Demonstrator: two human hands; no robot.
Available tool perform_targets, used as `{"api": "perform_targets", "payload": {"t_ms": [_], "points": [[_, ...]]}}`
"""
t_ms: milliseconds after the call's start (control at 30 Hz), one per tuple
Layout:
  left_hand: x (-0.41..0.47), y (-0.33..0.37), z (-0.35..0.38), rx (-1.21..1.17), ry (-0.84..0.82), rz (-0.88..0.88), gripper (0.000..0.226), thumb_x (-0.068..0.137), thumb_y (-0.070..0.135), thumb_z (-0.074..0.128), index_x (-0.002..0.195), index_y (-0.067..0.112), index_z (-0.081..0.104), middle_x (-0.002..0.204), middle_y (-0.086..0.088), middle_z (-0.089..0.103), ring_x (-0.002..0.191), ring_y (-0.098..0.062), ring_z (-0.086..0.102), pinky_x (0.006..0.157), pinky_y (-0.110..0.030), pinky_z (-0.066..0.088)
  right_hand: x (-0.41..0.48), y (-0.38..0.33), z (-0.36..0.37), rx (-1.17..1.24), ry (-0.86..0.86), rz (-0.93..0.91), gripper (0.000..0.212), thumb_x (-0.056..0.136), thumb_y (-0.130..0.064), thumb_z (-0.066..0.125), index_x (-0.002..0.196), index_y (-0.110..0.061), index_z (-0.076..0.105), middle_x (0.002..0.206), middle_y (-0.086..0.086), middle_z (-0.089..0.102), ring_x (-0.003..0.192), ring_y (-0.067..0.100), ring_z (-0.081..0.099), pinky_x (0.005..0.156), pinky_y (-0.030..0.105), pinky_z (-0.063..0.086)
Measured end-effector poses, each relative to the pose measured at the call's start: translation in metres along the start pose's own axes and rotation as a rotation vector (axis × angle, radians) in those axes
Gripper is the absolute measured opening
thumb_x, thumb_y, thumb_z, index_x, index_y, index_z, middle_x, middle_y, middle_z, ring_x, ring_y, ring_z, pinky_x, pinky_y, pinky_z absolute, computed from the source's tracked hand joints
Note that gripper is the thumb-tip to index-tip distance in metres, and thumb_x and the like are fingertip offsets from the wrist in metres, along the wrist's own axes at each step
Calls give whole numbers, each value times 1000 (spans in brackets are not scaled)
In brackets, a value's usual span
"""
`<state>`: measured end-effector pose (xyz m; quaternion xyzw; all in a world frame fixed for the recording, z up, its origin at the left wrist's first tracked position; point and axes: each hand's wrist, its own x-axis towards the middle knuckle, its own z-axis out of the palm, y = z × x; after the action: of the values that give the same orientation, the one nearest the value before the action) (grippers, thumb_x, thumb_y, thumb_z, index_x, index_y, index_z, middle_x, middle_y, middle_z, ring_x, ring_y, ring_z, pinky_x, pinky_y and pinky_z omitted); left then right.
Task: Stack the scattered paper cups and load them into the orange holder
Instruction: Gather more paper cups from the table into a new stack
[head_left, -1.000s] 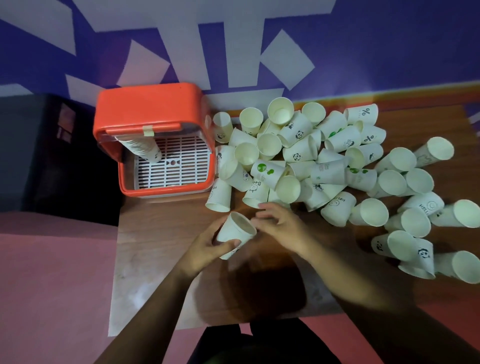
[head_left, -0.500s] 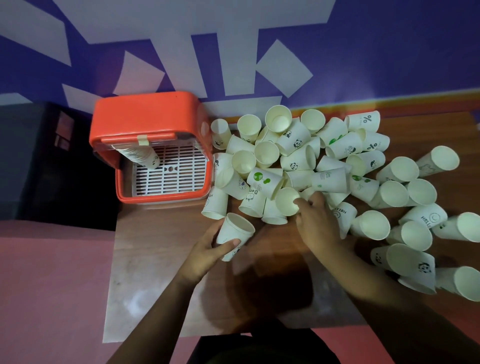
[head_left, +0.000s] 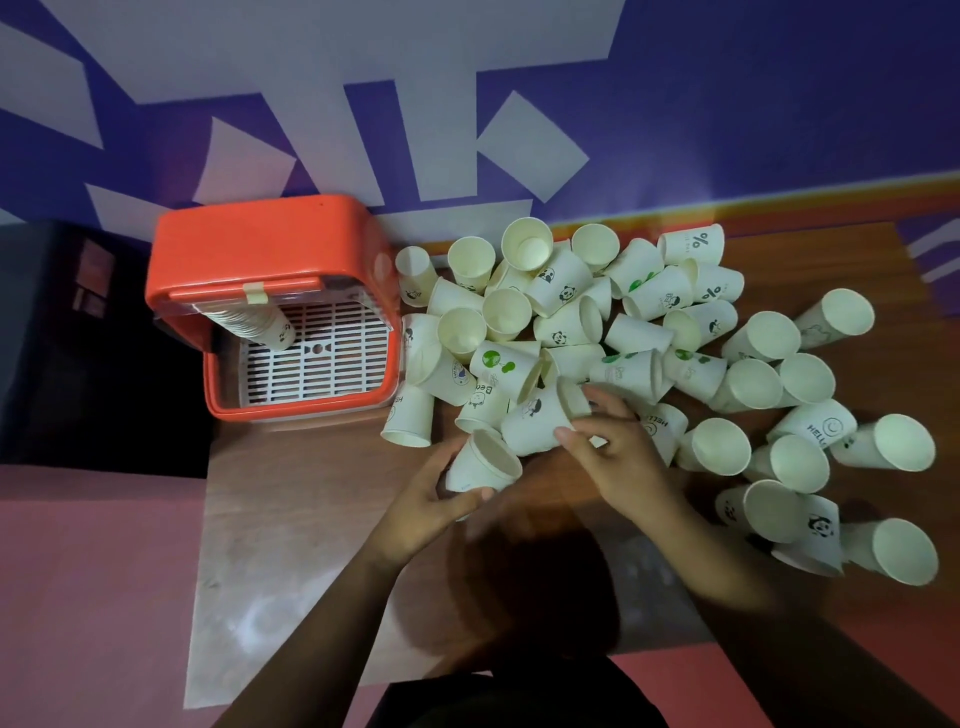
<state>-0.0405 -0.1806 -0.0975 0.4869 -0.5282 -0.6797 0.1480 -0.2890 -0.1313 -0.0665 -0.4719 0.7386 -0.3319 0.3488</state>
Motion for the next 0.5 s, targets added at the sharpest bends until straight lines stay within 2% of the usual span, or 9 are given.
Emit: {"api": "perform_targets", "payload": {"t_ms": [67,133,200,233,333,367,433,500], "points": [[-1,0,1,-4,-13,11,64,86,9,83,140,32,56,131,20,67,127,-3,61,101,-21,52,-6,-1,7,74,-61,36,27,86,-29,72,81,-2,74,126,2,61,114,-7,55,93,18,44],[-3,-2,0,8,-17,25,63,87,5,81,140,29,57,131,17,68,127,-5,62,100,-21,51,-11,-4,13,144,-86,97,24,89,-25,71,84,-2,74,112,4,65,108,4,61,89,25,45],[-6,-4,-3,5,-20,44,63,87,6,81,142,27,57,136,8,67,129,-10,61,104,-24,50,-16,-11,19,253,-107,146,12,89,-22,72,94,-13,79,111,-7,70,104,7,65,87,26,50],[-8,-5,-4,5,-19,54,64,87,5,81,143,25,57,137,5,67,130,-11,61,105,-25,50,-19,-14,24,307,-123,163,14,87,-19,74,101,-18,78,113,-9,70,104,6,66,86,25,51],[-11,-5,-6,-14,-36,65,64,87,5,80,145,21,56,140,1,65,131,-14,60,109,-29,50,-31,-24,46,440,-207,188,54,82,-7,77,131,-22,58,121,-7,66,111,5,64,88,21,52],[-12,-5,-6,-23,-39,66,64,88,7,80,145,21,56,140,1,65,131,-15,60,109,-30,50,-32,-23,53,476,-228,219,62,82,-5,77,136,-22,52,124,-6,64,114,6,62,87,20,52],[-13,-5,-7,-37,-42,61,64,89,7,79,146,22,55,139,3,66,131,-14,60,107,-29,51,-34,-26,55,493,-280,255,64,84,-6,75,138,-24,45,128,-8,60,114,4,60,84,17,52],[-14,-8,-8,-54,-35,55,64,89,8,79,146,24,55,139,5,66,131,-13,60,105,-26,52,-31,-27,45,416,-309,283,57,90,-21,70,140,-28,43,129,-12,58,110,1,61,88,19,52]]}}
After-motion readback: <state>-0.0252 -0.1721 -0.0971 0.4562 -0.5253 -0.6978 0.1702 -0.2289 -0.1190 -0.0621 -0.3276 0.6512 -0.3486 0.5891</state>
